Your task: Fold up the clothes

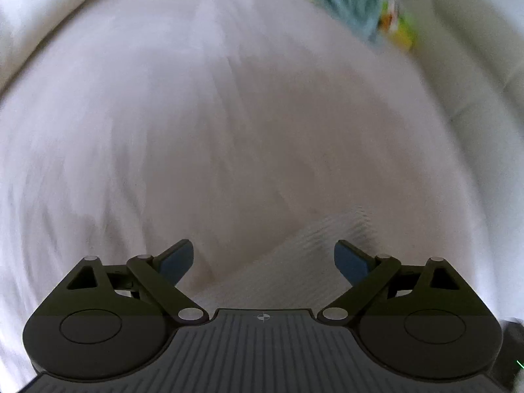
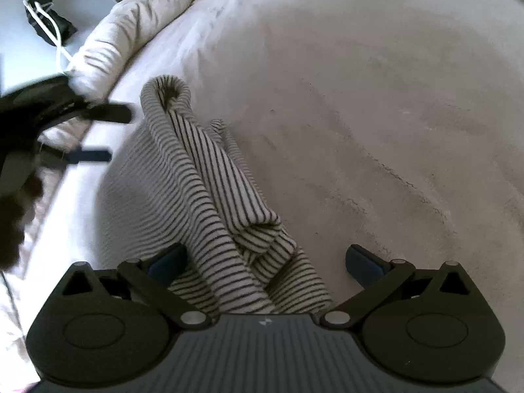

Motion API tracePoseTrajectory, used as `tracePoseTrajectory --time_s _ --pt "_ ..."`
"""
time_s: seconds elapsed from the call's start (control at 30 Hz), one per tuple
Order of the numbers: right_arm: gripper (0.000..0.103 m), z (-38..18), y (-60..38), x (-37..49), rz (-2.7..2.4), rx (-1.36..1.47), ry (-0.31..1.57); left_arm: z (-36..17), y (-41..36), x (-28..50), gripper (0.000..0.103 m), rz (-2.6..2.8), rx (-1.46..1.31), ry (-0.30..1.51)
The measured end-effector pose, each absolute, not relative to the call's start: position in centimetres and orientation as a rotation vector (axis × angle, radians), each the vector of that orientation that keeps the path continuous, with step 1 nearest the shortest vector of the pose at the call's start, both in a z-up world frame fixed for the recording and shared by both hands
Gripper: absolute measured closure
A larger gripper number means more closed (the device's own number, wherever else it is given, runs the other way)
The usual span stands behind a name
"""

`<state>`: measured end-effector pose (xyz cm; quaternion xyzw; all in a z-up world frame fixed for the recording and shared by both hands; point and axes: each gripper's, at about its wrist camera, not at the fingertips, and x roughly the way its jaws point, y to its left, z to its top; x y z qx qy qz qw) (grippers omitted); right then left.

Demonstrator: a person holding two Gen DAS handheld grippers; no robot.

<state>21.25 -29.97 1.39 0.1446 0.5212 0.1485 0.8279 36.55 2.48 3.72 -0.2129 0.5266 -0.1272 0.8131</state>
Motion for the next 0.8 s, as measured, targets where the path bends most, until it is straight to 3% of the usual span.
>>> tracePoseTrajectory --time_s 0.07,0.2,0.3,0.4,0.5,0.67,0.8 --pt "0.001 3.7 -30.6 21.5 0.347 0.300 1.027 3.5 4.4 34.6 0.007 -0.316 -0.570 1.132" --pt "0.019 6.9 -29.9 24.1 0.452 0.272 0.965 0.4 4.0 31.6 0.010 -0.409 -0.631 1.208" --pt "0.019 5.1 -28.6 27.8 0.565 0.372 1.083 -1.1 2.6 30.5 0.013 -0.403 -0.587 1.211" --pt "0.018 1.9 -26.0 30.1 0.620 0.299 1.198 -1.7 2.8 29.8 0.018 -0.380 -0.598 1.205" --pt "0.003 -1.4 -25.4 31.9 0.630 0.349 1.297 -2.0 4.1 28.9 0.025 -0.374 -0.650 1.196" --pt "0.001 -1.6 -24.9 32.2 0.677 0.346 1.314 -2.3 3.7 28.6 0.018 -0.369 -0.685 1.191" --pt "0.007 -1.7 -23.8 32.3 0.710 0.321 1.328 -2.5 3.1 28.5 0.011 -0.364 -0.699 1.185"
